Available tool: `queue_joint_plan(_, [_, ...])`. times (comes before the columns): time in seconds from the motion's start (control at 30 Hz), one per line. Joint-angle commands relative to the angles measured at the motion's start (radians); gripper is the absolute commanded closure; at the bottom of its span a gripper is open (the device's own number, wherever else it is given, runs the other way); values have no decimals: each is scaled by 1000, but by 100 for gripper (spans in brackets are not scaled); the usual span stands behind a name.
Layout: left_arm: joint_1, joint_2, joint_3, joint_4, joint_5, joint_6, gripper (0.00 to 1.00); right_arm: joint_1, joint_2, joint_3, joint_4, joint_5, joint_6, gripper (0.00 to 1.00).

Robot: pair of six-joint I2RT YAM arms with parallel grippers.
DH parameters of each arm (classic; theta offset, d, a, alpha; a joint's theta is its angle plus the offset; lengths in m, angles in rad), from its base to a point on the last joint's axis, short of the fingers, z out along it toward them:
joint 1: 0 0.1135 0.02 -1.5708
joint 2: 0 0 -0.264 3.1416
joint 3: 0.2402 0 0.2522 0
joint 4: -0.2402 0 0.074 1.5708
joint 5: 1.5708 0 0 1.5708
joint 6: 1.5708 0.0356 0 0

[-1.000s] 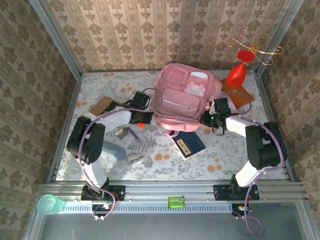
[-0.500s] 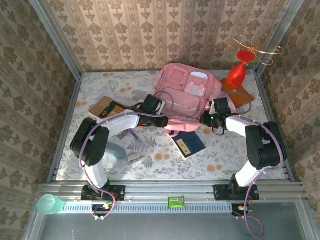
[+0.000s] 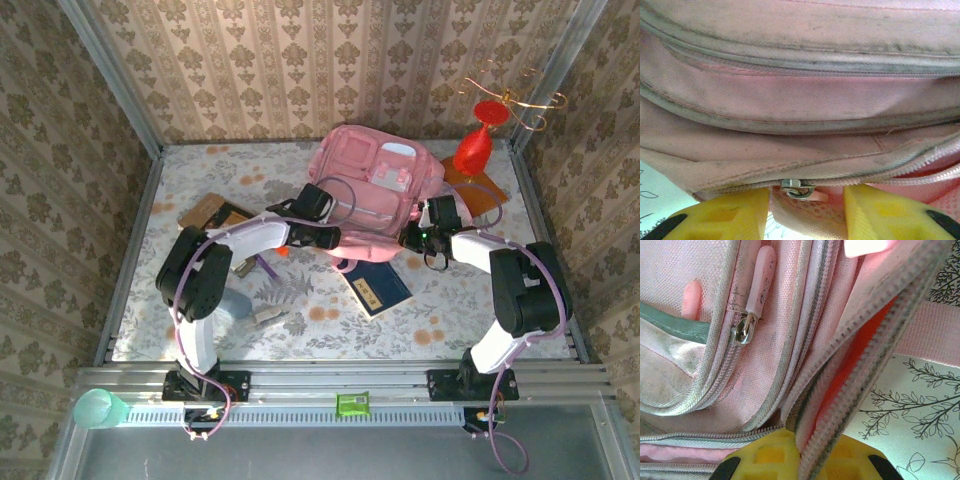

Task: Pack the student bag

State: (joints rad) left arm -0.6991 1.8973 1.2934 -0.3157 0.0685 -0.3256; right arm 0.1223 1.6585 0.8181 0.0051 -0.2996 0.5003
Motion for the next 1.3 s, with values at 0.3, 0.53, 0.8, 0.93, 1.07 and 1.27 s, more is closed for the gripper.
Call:
queue_joint_plan(0.3, [-11,110,89,-46,-119,28,54,-9,35,-14,39,10,2,100])
queue_joint_plan(0.53, [-10,177,142,-30,-119,61,71,-9,29,-19,34,13,-2,100])
queue_joint_plan(0.8, [24,128,146,-29,-129,112,95,-10,23,-28,18,32,-18,100])
queue_joint_plan(0.93, [59,57,107,-29,-92,122,100,-12,14,-23,-13,67,-33,100])
queue_joint_plan(1.07, [93,-35,19,-26,28,119,100,-13,-5,-4,-69,139,-65,100])
queue_joint_plan(1.27, [121,-166,-144,4,273,89,100,-13,-3,62,-117,183,-86,100])
